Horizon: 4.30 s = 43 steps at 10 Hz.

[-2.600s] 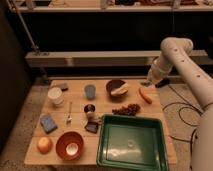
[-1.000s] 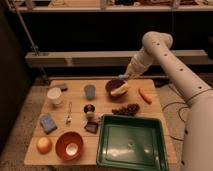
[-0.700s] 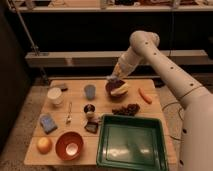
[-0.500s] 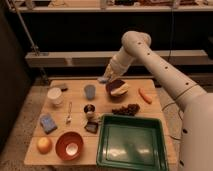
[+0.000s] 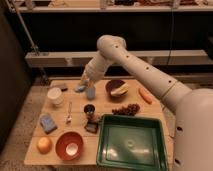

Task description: Place towel in paper cup

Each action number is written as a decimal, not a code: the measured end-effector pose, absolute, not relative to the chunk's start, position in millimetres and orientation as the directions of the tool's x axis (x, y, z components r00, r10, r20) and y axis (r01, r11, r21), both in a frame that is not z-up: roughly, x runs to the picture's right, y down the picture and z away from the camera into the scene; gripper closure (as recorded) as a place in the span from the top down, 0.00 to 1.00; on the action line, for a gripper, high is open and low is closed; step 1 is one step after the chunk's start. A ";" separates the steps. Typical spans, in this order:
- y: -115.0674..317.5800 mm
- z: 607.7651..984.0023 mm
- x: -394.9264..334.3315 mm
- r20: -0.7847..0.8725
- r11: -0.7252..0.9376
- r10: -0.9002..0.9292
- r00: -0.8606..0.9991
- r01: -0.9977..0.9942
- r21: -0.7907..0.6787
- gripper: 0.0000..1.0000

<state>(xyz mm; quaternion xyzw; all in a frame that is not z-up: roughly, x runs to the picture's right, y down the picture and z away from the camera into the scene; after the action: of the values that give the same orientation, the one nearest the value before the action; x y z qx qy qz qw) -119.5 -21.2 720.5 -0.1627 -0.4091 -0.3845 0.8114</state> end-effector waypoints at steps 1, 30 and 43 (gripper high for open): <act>-14.1 711.8 -147.7 0.802 0.632 -0.503 0.322 0.770 0.087 0.00; 8.4 827.3 -242.6 0.818 0.620 -0.466 0.337 0.784 0.031 0.52; -52.9 839.3 -280.5 0.796 0.740 -0.510 0.327 0.638 0.213 0.08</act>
<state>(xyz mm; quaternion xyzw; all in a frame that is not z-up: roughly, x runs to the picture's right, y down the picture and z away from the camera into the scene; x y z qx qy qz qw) -280.5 -52.9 839.3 -0.0694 -0.4600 -0.3536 0.8115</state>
